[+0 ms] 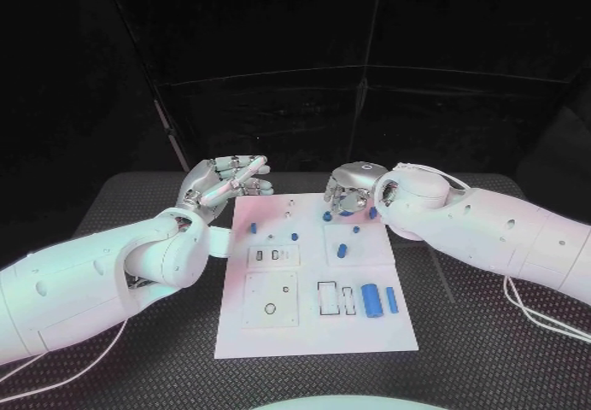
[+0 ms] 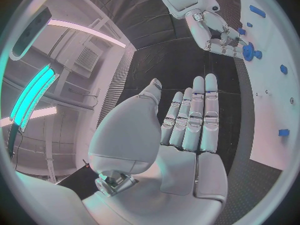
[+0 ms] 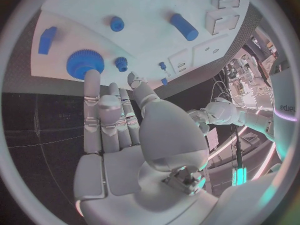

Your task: Assemble the parts on the task board

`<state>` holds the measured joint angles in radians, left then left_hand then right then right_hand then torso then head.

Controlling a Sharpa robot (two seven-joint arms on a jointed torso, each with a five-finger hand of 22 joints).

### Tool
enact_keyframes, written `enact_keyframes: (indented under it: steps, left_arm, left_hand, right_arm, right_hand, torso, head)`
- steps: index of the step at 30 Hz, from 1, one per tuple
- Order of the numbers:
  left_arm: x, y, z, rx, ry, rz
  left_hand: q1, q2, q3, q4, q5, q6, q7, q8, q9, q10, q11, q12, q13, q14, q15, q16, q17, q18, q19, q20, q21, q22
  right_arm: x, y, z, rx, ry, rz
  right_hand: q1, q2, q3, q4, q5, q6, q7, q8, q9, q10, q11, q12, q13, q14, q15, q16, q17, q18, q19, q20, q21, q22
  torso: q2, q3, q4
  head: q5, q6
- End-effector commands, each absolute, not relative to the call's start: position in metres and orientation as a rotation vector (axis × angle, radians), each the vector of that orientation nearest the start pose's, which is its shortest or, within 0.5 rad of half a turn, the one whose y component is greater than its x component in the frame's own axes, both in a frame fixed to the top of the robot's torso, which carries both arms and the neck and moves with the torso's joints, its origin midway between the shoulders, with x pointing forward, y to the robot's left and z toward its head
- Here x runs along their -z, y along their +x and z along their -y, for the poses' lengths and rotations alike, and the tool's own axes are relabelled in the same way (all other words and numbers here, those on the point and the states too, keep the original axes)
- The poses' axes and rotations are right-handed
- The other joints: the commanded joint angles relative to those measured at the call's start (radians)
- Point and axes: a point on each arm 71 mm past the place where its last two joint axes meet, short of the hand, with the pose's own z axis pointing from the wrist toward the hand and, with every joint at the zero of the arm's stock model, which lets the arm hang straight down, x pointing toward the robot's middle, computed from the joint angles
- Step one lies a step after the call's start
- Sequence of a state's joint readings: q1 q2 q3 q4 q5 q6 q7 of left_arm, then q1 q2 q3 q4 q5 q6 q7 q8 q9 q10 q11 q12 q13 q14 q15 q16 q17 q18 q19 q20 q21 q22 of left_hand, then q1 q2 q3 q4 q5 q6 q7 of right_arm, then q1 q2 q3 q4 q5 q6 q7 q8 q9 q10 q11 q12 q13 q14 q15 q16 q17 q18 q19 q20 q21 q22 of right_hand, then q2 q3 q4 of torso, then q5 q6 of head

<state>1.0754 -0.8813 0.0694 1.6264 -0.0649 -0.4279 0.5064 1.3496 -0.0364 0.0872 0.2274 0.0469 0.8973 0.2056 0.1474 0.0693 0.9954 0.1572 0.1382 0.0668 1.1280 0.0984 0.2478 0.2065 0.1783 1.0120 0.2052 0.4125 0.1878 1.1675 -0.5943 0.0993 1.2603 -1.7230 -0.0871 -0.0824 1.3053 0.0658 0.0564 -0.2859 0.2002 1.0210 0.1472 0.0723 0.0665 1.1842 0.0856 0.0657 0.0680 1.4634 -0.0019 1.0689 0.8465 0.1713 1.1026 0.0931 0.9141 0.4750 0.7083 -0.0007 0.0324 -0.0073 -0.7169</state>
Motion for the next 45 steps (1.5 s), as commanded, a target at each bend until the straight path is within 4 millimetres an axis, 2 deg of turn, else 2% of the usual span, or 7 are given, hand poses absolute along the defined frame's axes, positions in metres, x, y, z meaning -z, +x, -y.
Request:
enact_keyframes:
  steps: [1, 7, 12, 20, 32, 36, 45]
  left_arm:
    - [0.177, 0.464, -0.205, 1.588, -1.062, -1.269]
    - [0.177, 0.463, -0.205, 1.590, -1.061, -1.270]
    - [0.177, 0.462, -0.205, 1.591, -1.061, -1.270]
    - [0.176, 0.462, -0.206, 1.591, -1.061, -1.270]
    - [0.176, 0.461, -0.207, 1.589, -1.061, -1.270]
    - [0.176, 0.461, -0.207, 1.590, -1.061, -1.270]
    - [0.176, 0.462, -0.207, 1.587, -1.062, -1.270]
  left_hand:
    - [0.012, -0.002, -0.005, -0.001, 0.001, 0.005, -0.001, -0.005, -0.001, 0.006, 0.000, -0.004, -0.001, 0.001, 0.002, -0.005, 0.001, 0.004, 0.007, -0.001, 0.007, 0.001]
    - [0.013, -0.002, -0.005, -0.001, 0.001, 0.005, -0.001, -0.006, -0.001, 0.005, 0.000, -0.005, -0.001, 0.000, 0.002, -0.006, 0.001, 0.004, 0.007, -0.001, 0.007, 0.001]
    - [0.014, -0.001, -0.005, -0.002, 0.001, 0.005, -0.001, -0.006, -0.001, 0.005, 0.000, -0.005, -0.001, -0.001, 0.003, -0.007, 0.002, 0.004, 0.007, -0.001, 0.007, 0.001]
    - [0.014, -0.001, -0.005, -0.003, 0.001, 0.005, 0.000, -0.007, -0.001, 0.005, 0.000, -0.006, -0.001, -0.001, 0.003, -0.007, 0.002, 0.004, 0.008, -0.001, 0.007, 0.000]
    - [0.017, -0.001, -0.006, -0.005, 0.001, 0.005, 0.000, -0.009, -0.002, 0.005, 0.001, -0.009, -0.001, -0.002, 0.003, -0.010, 0.003, 0.004, 0.008, -0.001, 0.006, 0.000]
    - [0.017, -0.001, -0.006, -0.005, 0.001, 0.005, 0.000, -0.009, -0.002, 0.005, 0.001, -0.009, -0.001, -0.002, 0.003, -0.010, 0.003, 0.004, 0.008, -0.001, 0.006, 0.000]
    - [0.019, 0.000, -0.006, -0.006, 0.001, 0.005, 0.001, -0.010, -0.002, 0.005, 0.001, -0.010, -0.001, -0.002, 0.003, -0.011, 0.004, 0.004, 0.008, -0.001, 0.006, -0.001]
  right_arm:
    - [0.181, 0.536, 0.141, -0.487, -0.445, -1.722]
    - [0.182, 0.537, 0.138, -0.486, -0.451, -1.728]
    - [0.184, 0.538, 0.136, -0.485, -0.456, -1.733]
    - [0.186, 0.541, 0.134, -0.483, -0.464, -1.749]
    - [0.190, 0.543, 0.133, -0.479, -0.473, -1.773]
    - [0.191, 0.543, 0.132, -0.480, -0.478, -1.780]
    - [0.191, 0.544, 0.131, -0.485, -0.479, -1.774]
  right_hand:
    - [-0.009, -0.004, 0.008, 0.001, 0.001, -0.006, 0.001, -0.006, 0.000, -0.010, 0.001, -0.002, 0.000, 0.041, 0.006, 0.022, 0.023, 0.009, -0.003, 0.001, 0.018, 0.020]
    - [-0.012, -0.005, 0.022, 0.001, 0.001, -0.006, 0.002, -0.006, 0.000, -0.011, 0.001, -0.002, 0.000, 0.041, 0.006, 0.059, 0.061, 0.005, 0.005, 0.002, 0.050, 0.056]
    - [-0.013, -0.003, 0.038, 0.001, 0.001, -0.002, 0.001, -0.005, 0.001, -0.008, 0.000, -0.001, 0.000, 0.043, 0.005, 0.100, 0.106, 0.000, 0.019, 0.002, 0.086, 0.101]
    - [-0.014, 0.001, 0.071, 0.001, 0.000, 0.008, 0.000, -0.003, 0.001, -0.001, 0.000, -0.001, 0.000, 0.043, 0.004, 0.141, 0.147, -0.006, 0.028, 0.001, 0.125, 0.145]
    - [-0.020, 0.005, 0.129, 0.002, -0.003, 0.034, -0.001, 0.001, 0.003, 0.012, -0.004, 0.000, 0.000, 0.040, 0.001, 0.183, 0.187, -0.012, 0.038, 0.002, 0.173, 0.199]
    - [-0.023, 0.005, 0.170, 0.004, -0.008, 0.051, -0.005, 0.003, 0.003, 0.025, -0.007, 0.000, 0.000, 0.038, -0.003, 0.200, 0.200, -0.015, 0.045, 0.001, 0.199, 0.228]
    - [-0.026, 0.003, 0.211, 0.006, -0.011, 0.070, -0.008, 0.005, 0.004, 0.040, -0.012, 0.001, 0.001, 0.035, -0.007, 0.211, 0.205, -0.018, 0.048, 0.002, 0.220, 0.252]
  torso:
    - [0.008, -0.0032, 0.0034]
    - [0.016, -0.0057, 0.0065]
    - [0.018, -0.0058, 0.0082]
    - [0.026, -0.0048, 0.0076]
    - [0.037, -0.0042, 0.0125]
    - [0.038, -0.0041, 0.0123]
    - [0.042, -0.0039, 0.0138]
  head:
    - [-0.001, -0.001]
    - [-0.005, -0.002]
    - [-0.007, -0.002]
    - [-0.004, -0.004]
    - [-0.005, -0.010]
    - [-0.005, -0.013]
    - [-0.005, -0.015]
